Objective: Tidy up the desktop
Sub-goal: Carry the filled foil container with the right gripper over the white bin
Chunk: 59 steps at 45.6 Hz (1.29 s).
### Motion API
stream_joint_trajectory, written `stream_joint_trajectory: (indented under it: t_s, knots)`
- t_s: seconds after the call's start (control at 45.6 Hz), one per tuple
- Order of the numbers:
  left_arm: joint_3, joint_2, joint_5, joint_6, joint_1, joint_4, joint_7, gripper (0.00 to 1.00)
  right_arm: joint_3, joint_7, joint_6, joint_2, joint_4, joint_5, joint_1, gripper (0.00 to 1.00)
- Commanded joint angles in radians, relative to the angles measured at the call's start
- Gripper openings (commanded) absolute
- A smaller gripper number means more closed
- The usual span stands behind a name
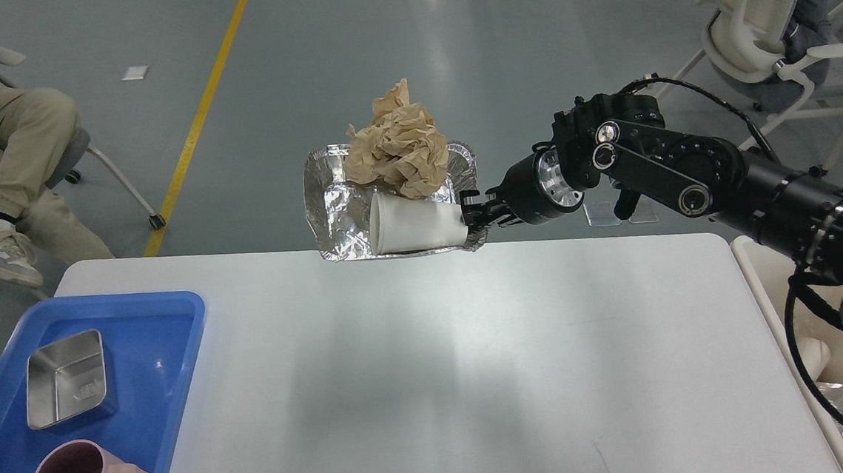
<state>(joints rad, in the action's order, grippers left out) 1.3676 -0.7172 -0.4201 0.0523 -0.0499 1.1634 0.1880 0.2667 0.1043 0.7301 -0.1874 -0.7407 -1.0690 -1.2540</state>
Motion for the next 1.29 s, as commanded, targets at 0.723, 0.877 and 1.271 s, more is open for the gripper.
stream_joint_trajectory:
  t_s: [0.723,0.877,1.271]
  knots:
    - [-0.107,0.24,-0.002,-0.002,-0.208,-0.111,-0.002,0.97,0.115,-0.002,-0.001,-0.211,-0.078,0.001,0.119,0.0]
    - [-0.119,0.24,-0.005,-0.003,-0.208,-0.111,0.001,0.97,0.138,-0.003,-0.001,-0.276,-0.112,0.001,0.151,0.0]
    - [-0.119,0.239,-0.005,-0.002,-0.206,-0.111,0.005,0.97,0.256,-0.006,-0.003,-0.434,-0.189,0.001,0.277,0.0]
